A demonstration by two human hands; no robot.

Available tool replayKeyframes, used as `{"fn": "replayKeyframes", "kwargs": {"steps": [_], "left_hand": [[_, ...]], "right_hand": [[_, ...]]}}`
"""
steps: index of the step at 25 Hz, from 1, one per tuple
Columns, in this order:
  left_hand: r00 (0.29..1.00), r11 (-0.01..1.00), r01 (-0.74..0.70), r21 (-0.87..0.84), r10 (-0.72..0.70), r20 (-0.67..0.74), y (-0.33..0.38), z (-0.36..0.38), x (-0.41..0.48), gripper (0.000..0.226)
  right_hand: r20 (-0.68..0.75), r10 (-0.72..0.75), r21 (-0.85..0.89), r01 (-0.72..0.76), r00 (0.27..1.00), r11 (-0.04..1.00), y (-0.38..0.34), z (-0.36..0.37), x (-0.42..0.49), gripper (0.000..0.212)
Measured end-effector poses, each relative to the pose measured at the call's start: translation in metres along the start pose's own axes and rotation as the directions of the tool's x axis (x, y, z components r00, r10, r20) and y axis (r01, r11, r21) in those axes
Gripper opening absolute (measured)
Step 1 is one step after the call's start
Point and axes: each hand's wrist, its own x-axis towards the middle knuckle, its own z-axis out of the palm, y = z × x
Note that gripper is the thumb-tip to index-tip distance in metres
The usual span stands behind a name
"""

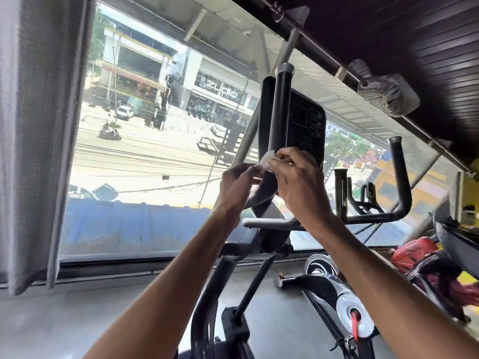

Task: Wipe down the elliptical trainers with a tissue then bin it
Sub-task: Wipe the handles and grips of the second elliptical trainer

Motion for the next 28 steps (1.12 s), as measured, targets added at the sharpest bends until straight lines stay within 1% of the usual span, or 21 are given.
{"fn": "replayKeyframes", "kwargs": {"steps": [1,3,4,7,8,9,11,13,14,15,16,17,18,20,21,23,24,25,26,27,28], "left_hand": [[1.000,1.000,0.017,0.021,-0.018,0.017,-0.005,-0.001,-0.001,0.018],[0.999,0.995,-0.014,0.099,0.010,0.038,-0.015,-0.002,-0.001,0.021],[0.998,0.989,-0.042,0.141,0.035,0.051,-0.018,-0.002,-0.001,0.022],[0.993,0.968,-0.088,0.234,0.066,0.100,-0.029,-0.004,0.000,0.025],[0.993,0.965,-0.093,0.244,0.070,0.100,-0.032,-0.006,0.000,0.025],[0.992,0.966,-0.096,0.241,0.074,0.098,-0.034,-0.006,0.000,0.026],[0.993,0.971,-0.095,0.218,0.076,0.095,-0.037,-0.007,-0.001,0.026],[0.992,0.972,-0.084,0.218,0.061,0.109,-0.037,-0.006,-0.001,0.028],[0.992,0.972,-0.078,0.221,0.054,0.114,-0.037,-0.007,-0.002,0.032],[0.992,0.971,-0.076,0.227,0.051,0.115,-0.036,-0.007,-0.002,0.037],[0.992,0.969,-0.075,0.237,0.049,0.113,-0.037,-0.007,-0.002,0.042],[0.993,0.967,-0.076,0.245,0.050,0.109,-0.037,-0.007,-0.001,0.045],[0.993,0.967,-0.077,0.243,0.051,0.110,-0.038,-0.007,-0.001,0.047],[0.991,0.973,-0.080,0.217,0.054,0.122,-0.039,-0.006,-0.002,0.049],[0.990,0.976,-0.085,0.202,0.060,0.126,-0.039,-0.006,-0.002,0.048],[0.989,0.981,-0.100,0.163,0.080,0.126,-0.041,-0.005,-0.004,0.045],[0.989,0.984,-0.102,0.148,0.085,0.119,-0.043,-0.005,-0.004,0.044],[0.990,0.984,-0.104,0.144,0.088,0.112,-0.044,-0.005,-0.004,0.043],[0.990,0.984,-0.105,0.144,0.090,0.107,-0.045,-0.004,-0.004,0.043],[0.990,0.984,-0.108,0.142,0.093,0.105,-0.047,-0.004,-0.002,0.043],[0.990,0.985,-0.109,0.135,0.095,0.108,-0.049,-0.004,-0.001,0.042]], "right_hand": [[-0.025,0.017,0.012,-0.017,1.000,1.000,0.002,0.000,0.007,0.020],[-0.057,0.041,0.019,-0.040,0.998,0.999,0.001,-0.001,0.019,0.018],[-0.041,0.014,-0.006,-0.015,0.999,1.000,-0.001,0.000,0.022,0.017],[0.063,-0.135,-0.082,0.140,0.989,0.987,0.001,0.000,0.017,0.016],[0.043,-0.128,-0.061,0.131,0.991,0.990,0.004,-0.002,0.015,0.016],[-0.012,-0.080,-0.017,0.080,0.997,0.997,0.008,-0.004,0.010,0.017],[-0.138,0.078,0.118,-0.062,0.987,0.991,0.011,0.001,-0.004,0.018],[-0.199,0.302,0.280,-0.242,0.932,0.929,0.007,0.014,-0.018,0.018],[-0.192,0.418,0.371,-0.329,0.888,0.868,0.004,0.018,-0.021,0.019],[-0.180,0.502,0.436,-0.389,0.846,0.812,0.002,0.022,-0.020,0.020],[-0.184,0.534,0.450,-0.413,0.825,0.792,0.000,0.022,-0.017,0.020],[-0.201,0.510,0.413,-0.400,0.836,0.818,-0.002,0.021,-0.011,0.018],[-0.207,0.433,0.341,-0.350,0.877,0.873,-0.003,0.017,-0.006,0.016],[-0.156,0.171,0.180,-0.143,0.973,0.973,-0.004,0.004,0.010,0.013],[-0.113,0.064,0.133,-0.049,0.992,0.990,-0.001,-0.003,0.022,0.013],[-0.015,-0.030,0.090,0.032,0.999,0.995,0.006,-0.014,0.046,0.012],[0.055,-0.075,0.043,0.073,0.996,0.996,0.009,-0.016,0.055,0.011],[0.160,-0.131,-0.038,0.139,0.978,0.990,0.006,-0.014,0.059,0.011],[0.288,-0.189,-0.131,0.234,0.939,0.963,0.000,-0.012,0.060,0.013],[0.413,-0.233,-0.188,0.332,0.880,0.924,-0.007,-0.009,0.058,0.015],[0.500,-0.258,-0.200,0.400,0.827,0.895,-0.014,-0.009,0.055,0.016]]}}
